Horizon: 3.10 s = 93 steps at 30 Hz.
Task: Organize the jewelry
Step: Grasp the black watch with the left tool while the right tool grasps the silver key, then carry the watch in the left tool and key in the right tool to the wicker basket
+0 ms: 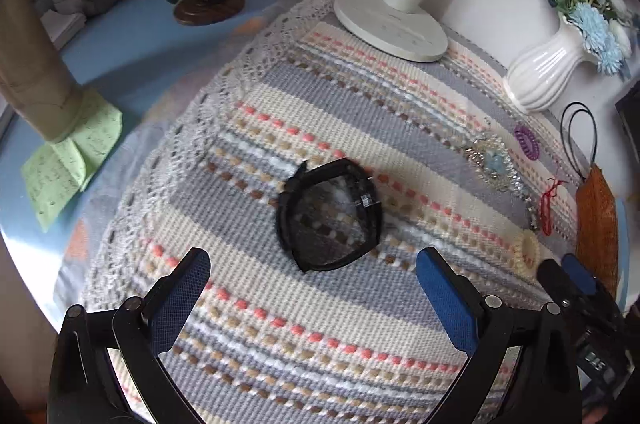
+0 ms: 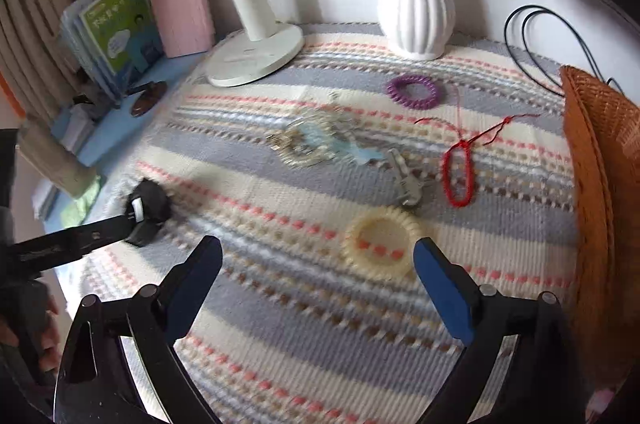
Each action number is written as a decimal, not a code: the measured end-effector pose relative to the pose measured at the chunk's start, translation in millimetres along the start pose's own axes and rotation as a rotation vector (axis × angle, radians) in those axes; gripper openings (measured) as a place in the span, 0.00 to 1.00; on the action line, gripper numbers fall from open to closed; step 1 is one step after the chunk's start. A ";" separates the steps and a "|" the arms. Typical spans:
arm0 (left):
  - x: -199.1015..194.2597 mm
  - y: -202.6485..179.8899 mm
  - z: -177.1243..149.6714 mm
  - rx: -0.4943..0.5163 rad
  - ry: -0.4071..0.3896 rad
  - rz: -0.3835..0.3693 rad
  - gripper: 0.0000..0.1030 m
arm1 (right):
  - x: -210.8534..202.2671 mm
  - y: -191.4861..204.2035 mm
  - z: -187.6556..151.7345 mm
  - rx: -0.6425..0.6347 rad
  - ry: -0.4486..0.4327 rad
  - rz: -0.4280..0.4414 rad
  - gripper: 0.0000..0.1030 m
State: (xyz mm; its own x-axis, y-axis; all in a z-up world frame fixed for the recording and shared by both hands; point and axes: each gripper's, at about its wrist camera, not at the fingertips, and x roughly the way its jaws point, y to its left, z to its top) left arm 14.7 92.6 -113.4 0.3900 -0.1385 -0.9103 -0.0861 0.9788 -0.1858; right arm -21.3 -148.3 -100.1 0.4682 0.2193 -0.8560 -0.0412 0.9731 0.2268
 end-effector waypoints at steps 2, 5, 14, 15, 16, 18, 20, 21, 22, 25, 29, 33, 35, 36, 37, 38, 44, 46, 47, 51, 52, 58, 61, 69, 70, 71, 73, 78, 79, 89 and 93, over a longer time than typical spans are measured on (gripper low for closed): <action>8.1 -10.1 1.6 0.027 -0.003 0.021 0.99 | 8.4 -3.7 2.3 -0.025 -0.008 -0.022 0.93; 22.4 -24.9 2.7 0.091 0.016 0.083 0.80 | 22.4 -10.6 4.8 -0.053 0.008 -0.055 0.84; 31.7 -27.3 -0.6 0.086 0.004 0.138 0.57 | 50.4 -22.1 2.9 -0.087 0.023 -0.119 0.60; 30.2 -26.0 -0.1 0.085 0.006 0.139 0.53 | 51.1 -20.7 3.0 -0.100 0.009 -0.131 0.55; 29.5 -25.9 0.5 0.087 0.006 0.142 0.51 | 52.1 -20.1 3.1 -0.100 0.009 -0.133 0.51; 28.4 -26.5 1.4 0.096 0.007 0.139 0.49 | 51.9 -20.5 3.0 -0.084 0.008 -0.125 0.42; 27.4 -27.9 2.7 0.098 0.004 0.133 0.45 | 51.4 -21.1 2.3 -0.086 0.008 -0.121 0.35; 25.9 -28.6 3.7 0.097 -0.001 0.126 0.39 | 51.0 -20.8 1.8 -0.092 0.007 -0.120 0.13; 24.2 -29.4 5.9 0.095 -0.006 0.119 0.38 | 51.2 -21.2 1.1 -0.097 0.021 -0.121 0.14; 16.8 -31.8 10.1 0.090 -0.030 0.104 0.36 | 42.7 -24.7 -2.3 -0.068 0.015 -0.089 0.14; 8.5 -33.1 13.8 0.078 -0.048 0.077 0.34 | 26.6 -29.2 -4.6 -0.033 -0.012 -0.071 0.14; -0.7 -35.7 15.5 0.064 -0.056 0.038 0.33 | 3.0 -34.8 -4.3 -0.005 -0.056 -0.025 0.14; -3.9 -37.7 17.4 0.059 -0.044 -0.007 0.33 | -10.6 -38.6 -4.3 0.005 -0.085 -0.006 0.14; -8.0 -37.4 15.7 0.054 -0.038 -0.034 0.33 | -18.2 -41.2 -4.7 0.012 -0.101 0.009 0.12; -10.1 -39.1 16.0 0.049 -0.030 -0.065 0.33 | -24.6 -43.5 -4.5 0.016 -0.115 0.025 0.05; -13.1 -41.2 15.1 0.050 -0.028 -0.089 0.33 | -30.9 -45.8 -5.0 0.020 -0.126 0.038 0.01; -21.5 -76.8 11.0 0.108 -0.032 -0.160 0.33 | -58.3 -61.5 -5.2 0.051 -0.192 0.055 0.01; -24.2 -88.2 10.0 0.129 -0.037 -0.176 0.33 | -65.2 -70.6 -6.7 0.083 -0.208 0.081 0.01; -25.2 -92.4 9.6 0.135 -0.040 -0.182 0.32 | -67.3 -72.9 -7.0 0.088 -0.212 0.084 0.01; -27.1 -109.1 8.8 0.149 -0.046 -0.200 0.32 | -67.2 -82.4 -11.9 0.104 -0.201 0.096 0.01; -27.3 -110.8 8.8 0.153 -0.043 -0.204 0.32 | -66.3 -84.2 -13.0 0.114 -0.198 0.106 0.01; -29.1 -117.5 4.4 0.170 -0.040 -0.216 0.32 | -28.0 -80.2 -19.7 0.128 -0.072 0.092 0.09; -31.7 -116.3 2.5 0.163 -0.045 -0.225 0.32 | -6.2 -76.4 -24.5 0.120 -0.038 0.038 0.15; -41.2 -107.9 -0.6 0.134 -0.059 -0.243 0.33 | 25.4 -63.0 -7.4 0.062 0.001 0.061 0.46; -41.5 -106.7 -0.5 0.132 -0.060 -0.242 0.33 | 28.5 -62.3 -6.6 0.058 0.004 0.060 0.46; -42.3 -105.6 -0.8 0.129 -0.061 -0.241 0.33 | 29.7 -60.4 -6.0 0.047 -0.015 0.056 0.46; -42.6 -103.4 -0.6 0.123 -0.060 -0.238 0.33 | 33.9 -54.9 -3.6 0.004 -0.027 0.037 0.46; -42.8 -99.9 0.0 0.113 -0.057 -0.230 0.33 | 31.9 -53.4 0.8 -0.042 -0.030 0.044 0.17; -42.8 -100.3 0.7 0.112 -0.058 -0.231 0.33 | 28.7 -54.0 0.7 -0.044 -0.035 0.052 0.14; -43.6 -111.4 3.0 0.136 -0.060 -0.250 0.33 | 0.6 -59.5 1.0 -0.002 -0.088 0.120 0.03; -49.4 -117.3 3.7 0.155 -0.070 -0.264 0.33 | -23.5 -69.3 4.3 0.063 -0.146 0.182 0.03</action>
State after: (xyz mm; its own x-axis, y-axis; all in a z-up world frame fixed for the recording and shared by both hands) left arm 8.8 -14.8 -45.4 0.4428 -0.3859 -0.8093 0.1657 0.9223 -0.3491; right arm -25.7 -221.2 -93.7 0.5809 0.3740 -0.7230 -0.0839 0.9110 0.4038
